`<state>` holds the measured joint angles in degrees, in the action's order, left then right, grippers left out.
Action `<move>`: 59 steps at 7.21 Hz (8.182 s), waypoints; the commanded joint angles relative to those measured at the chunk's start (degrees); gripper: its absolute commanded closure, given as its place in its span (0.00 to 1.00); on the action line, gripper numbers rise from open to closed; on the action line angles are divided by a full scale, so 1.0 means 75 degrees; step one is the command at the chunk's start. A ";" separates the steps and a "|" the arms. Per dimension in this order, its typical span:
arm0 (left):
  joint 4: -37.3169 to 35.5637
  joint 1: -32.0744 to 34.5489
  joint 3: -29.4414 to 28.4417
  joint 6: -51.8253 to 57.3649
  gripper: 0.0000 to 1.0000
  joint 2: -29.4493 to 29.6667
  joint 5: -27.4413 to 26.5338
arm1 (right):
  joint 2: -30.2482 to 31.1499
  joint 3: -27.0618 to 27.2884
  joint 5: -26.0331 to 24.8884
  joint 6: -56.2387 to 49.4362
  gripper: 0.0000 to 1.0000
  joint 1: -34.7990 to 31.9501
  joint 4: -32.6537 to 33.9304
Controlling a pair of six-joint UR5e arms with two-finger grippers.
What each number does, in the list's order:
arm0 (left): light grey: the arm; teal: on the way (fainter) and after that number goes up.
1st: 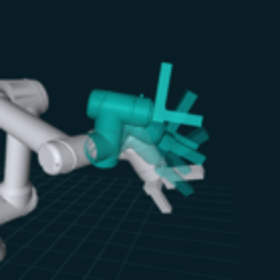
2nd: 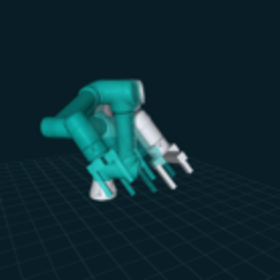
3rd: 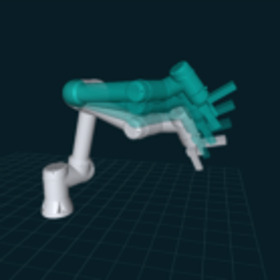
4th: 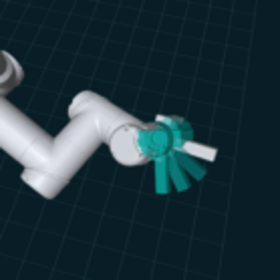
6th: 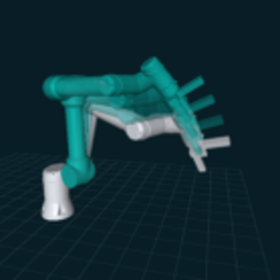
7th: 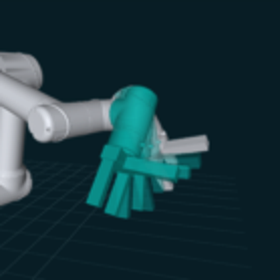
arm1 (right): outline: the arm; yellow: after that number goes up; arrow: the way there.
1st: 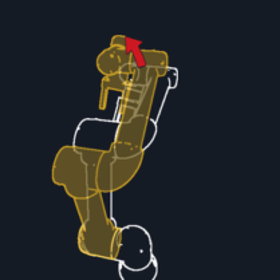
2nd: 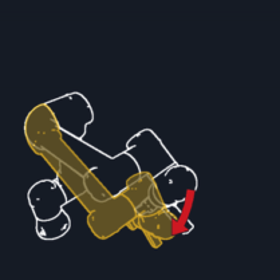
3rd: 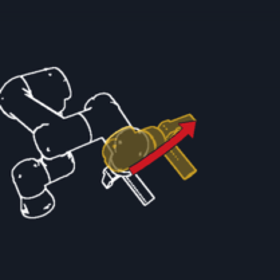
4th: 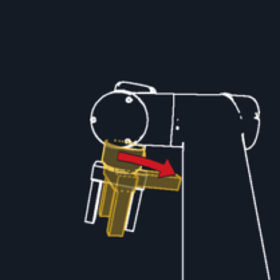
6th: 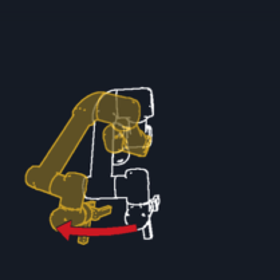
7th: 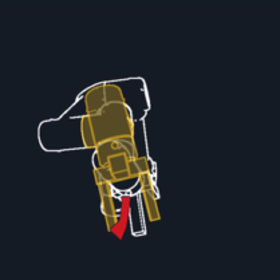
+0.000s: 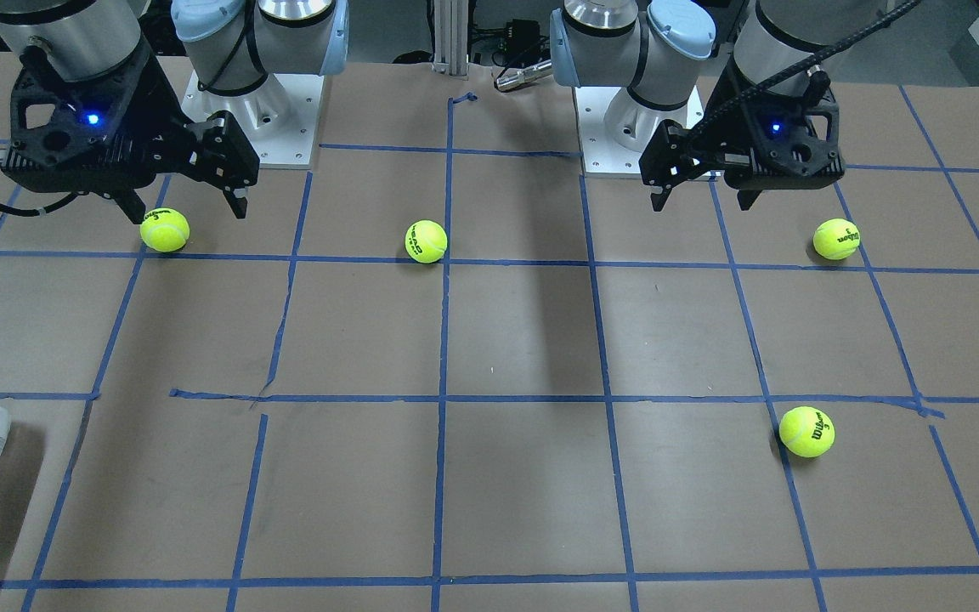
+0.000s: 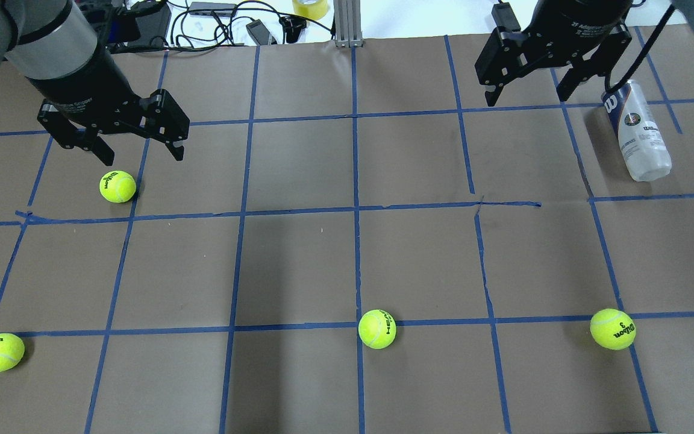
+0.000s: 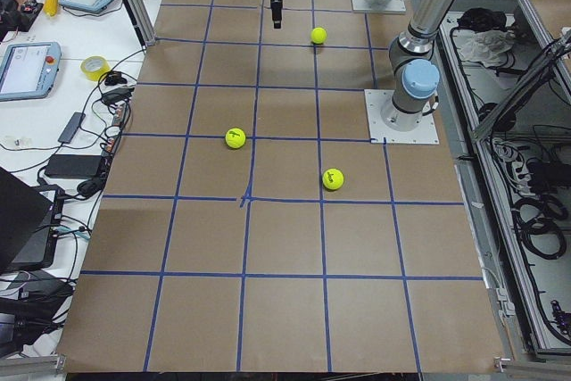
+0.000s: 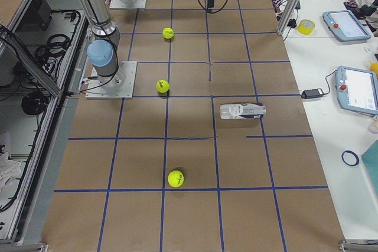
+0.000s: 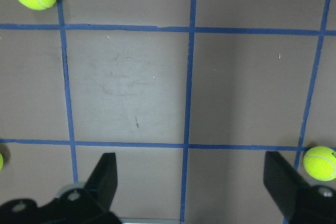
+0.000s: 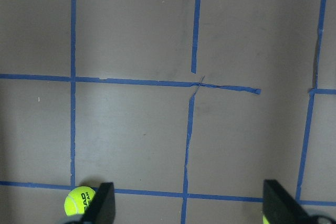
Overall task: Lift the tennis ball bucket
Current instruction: 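Lower the right gripper onto the Wilson tennis ball tube's open end, then close the right gripper on the tube rim and lift it, then carry the tube toward the table center with the right gripper, then lay the tube on its side and withdraw the right gripper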
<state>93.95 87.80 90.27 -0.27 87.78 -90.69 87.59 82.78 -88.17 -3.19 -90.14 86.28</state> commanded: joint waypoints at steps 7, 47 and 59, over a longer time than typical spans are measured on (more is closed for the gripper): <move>-0.0023 0.0000 0.0116 0.0001 0.00 -0.0044 0.0010 | -0.1171 -0.0616 -0.0584 0.0262 0.00 0.1256 0.0982; -0.1570 -0.0938 0.0280 -0.0034 0.00 -0.0524 0.0022 | -0.4846 -0.0549 0.0588 -0.8902 0.91 -0.4047 0.5267; -0.0609 -0.1592 0.0385 0.0001 0.00 -0.0514 -0.0037 | -0.1875 -0.0443 0.2288 -0.9008 0.00 -0.0766 0.2496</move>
<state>89.45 77.11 92.67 -0.30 83.21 -90.93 68.31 79.58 -70.33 -70.87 -96.49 112.84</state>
